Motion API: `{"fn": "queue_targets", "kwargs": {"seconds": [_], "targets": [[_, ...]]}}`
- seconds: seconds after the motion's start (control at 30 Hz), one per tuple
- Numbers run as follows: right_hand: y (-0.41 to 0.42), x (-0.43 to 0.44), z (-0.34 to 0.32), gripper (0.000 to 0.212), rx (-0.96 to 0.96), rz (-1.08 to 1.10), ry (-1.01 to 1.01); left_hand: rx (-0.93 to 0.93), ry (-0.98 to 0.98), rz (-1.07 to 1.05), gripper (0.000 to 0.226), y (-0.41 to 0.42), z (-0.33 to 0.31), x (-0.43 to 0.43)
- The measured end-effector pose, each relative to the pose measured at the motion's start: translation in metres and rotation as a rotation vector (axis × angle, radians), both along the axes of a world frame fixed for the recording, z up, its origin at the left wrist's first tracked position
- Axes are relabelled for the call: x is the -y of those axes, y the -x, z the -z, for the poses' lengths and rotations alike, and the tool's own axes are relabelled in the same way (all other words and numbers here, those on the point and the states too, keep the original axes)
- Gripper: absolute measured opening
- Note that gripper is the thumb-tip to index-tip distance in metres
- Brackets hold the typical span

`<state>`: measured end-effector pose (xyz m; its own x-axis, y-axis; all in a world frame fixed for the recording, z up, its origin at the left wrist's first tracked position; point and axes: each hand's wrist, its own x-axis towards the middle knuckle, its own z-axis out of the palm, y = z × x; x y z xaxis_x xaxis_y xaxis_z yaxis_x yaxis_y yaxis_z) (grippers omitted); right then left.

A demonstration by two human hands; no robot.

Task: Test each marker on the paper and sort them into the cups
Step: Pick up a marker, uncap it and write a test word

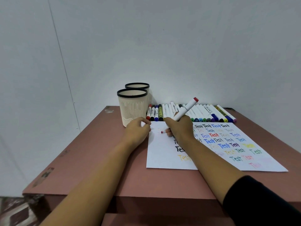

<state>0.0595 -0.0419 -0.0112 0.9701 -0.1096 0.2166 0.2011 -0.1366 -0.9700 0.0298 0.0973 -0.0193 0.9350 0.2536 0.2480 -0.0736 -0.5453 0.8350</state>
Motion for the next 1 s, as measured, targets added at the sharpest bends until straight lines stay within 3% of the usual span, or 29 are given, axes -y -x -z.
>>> {"fn": "queue_targets", "kwargs": {"seconds": [0.73, 1.0], "targets": [[0.0014, 0.0012, -0.001, 0.019, 0.007, 0.071, 0.061, -0.008, -0.034, 0.018, 0.016, -0.0026, 0.0024, -0.0015], [0.001, 0.0002, 0.0002, 0.021, 0.031, 0.11, -0.003, -0.01, -0.03, 0.019, 0.015, -0.0018, 0.0014, -0.0016]]}}
